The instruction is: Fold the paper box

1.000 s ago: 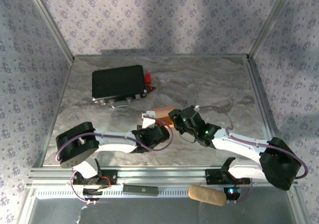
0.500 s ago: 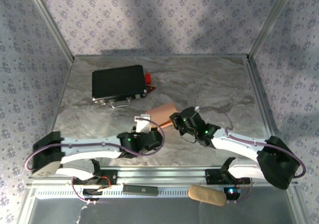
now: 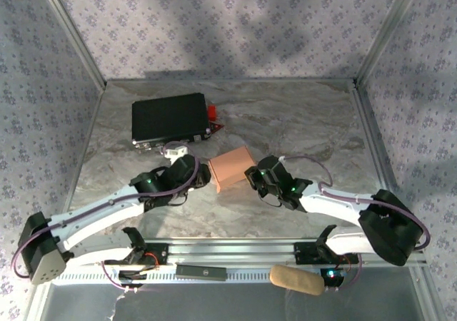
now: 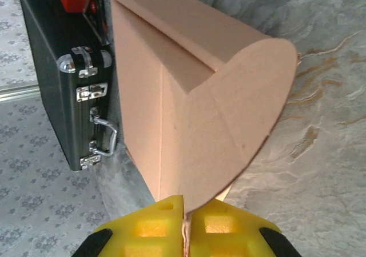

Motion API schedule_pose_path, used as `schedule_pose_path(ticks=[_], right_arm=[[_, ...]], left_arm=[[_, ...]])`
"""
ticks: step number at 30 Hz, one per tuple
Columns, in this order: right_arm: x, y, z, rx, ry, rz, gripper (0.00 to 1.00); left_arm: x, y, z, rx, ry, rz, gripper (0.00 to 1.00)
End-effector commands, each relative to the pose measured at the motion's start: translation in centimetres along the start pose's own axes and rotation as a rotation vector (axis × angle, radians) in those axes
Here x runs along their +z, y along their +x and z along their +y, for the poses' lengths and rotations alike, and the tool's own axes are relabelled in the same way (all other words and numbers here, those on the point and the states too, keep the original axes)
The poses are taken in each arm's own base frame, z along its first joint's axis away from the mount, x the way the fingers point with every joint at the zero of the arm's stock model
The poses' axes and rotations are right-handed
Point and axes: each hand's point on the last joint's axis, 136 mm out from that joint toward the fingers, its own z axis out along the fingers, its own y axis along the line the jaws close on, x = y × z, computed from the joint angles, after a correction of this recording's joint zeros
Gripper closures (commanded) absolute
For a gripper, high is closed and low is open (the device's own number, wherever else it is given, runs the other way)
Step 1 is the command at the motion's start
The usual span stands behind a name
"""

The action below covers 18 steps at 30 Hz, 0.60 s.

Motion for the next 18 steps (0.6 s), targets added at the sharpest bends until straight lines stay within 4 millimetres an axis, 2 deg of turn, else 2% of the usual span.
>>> schedule_pose_path(ticks=[1,7,11,14,18], right_arm=[[0.5,0.0,-2.5,-0.026,0.075,0.01,0.91],[0.8,-0.2,-4.0,-0.015,0.13,0.011,0.89],[1.0,-0.3,-4.7,-0.005,0.151,0.019,0.83],[0.3,-0.3,-4.4,-0.014,0.152,0.02,0.7],[-2.5,-0.9,-2.8,-0.105,0.152,-0.023,0.5]], left_arm=[[1.9,1.6,-1.7,0.011,0.088,0.107,0.41],[4.4,1.9,-2.1,0.029,0.061,0.146,0.45],[5.5,1.9,-1.8,0.038,0.04,0.164,0.47],[6.3,2.1,-1.1,0.044,0.02,0.177,0.49],[7.3,2.0,-0.5,0.047,0.013,0.202,0.5]])
